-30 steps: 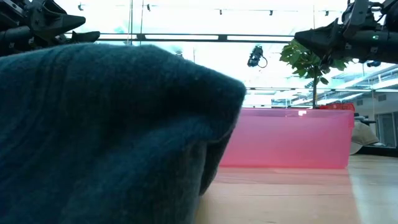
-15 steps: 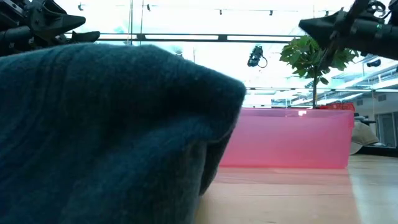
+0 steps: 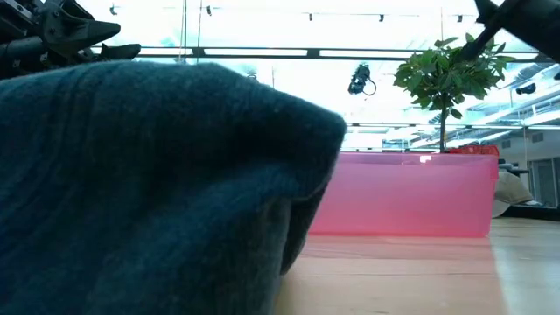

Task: Pick & Place hat
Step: Put the brown cap into the red bin

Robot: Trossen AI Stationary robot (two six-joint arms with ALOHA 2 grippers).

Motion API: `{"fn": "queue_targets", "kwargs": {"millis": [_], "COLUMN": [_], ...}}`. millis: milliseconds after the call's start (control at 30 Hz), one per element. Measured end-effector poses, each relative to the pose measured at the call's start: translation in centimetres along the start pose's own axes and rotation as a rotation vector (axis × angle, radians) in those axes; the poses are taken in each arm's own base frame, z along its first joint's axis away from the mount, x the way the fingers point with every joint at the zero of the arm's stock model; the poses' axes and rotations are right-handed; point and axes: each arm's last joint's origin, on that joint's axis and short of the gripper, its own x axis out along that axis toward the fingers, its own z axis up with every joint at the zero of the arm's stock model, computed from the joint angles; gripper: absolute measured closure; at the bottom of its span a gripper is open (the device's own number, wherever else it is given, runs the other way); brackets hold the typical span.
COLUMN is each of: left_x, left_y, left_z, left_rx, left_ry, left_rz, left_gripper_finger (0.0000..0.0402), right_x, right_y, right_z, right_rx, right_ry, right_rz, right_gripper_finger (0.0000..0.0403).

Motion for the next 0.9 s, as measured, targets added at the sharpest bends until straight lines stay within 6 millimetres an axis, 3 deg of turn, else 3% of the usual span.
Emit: {"fn": "queue_targets", "kwargs": {"millis": [133, 333, 633, 767, 900], "left_x": [0.0, 0.0, 0.0, 0.0, 0.0], "left_y": [0.0, 0.0, 0.0, 0.0, 0.0], "left_z": [0.0, 0.0, 0.0, 0.0, 0.0], "left_rx": [0.000, -0.001, 0.000, 0.000, 0.000], "left_ry": [0.001, 0.000, 0.000, 0.000, 0.000], "left_rz": [-0.001, 0.000, 0.000, 0.000, -0.001], "left_gripper_finger": [0.0225, 0.0225, 0.0225, 0.0225, 0.0225], "right_x": [0.9, 4.8, 11.2, 12.9, 13.7], "right_y": [1.3, 4.2, 9.2, 11.8, 13.5], "right_z": [1.2, 2.9, 6.4, 9.0, 11.3], "right_rx": [-0.038, -0.195, -0.396, -0.459, -0.533], "right_ry": [-0.096, -0.105, 0.065, 0.087, 0.103], "right_rz": [0.088, 0.163, 0.107, 0.082, -0.051], "right_gripper_finger": [0.0371, 0.0371, 0.0371, 0.0371, 0.0371]}}
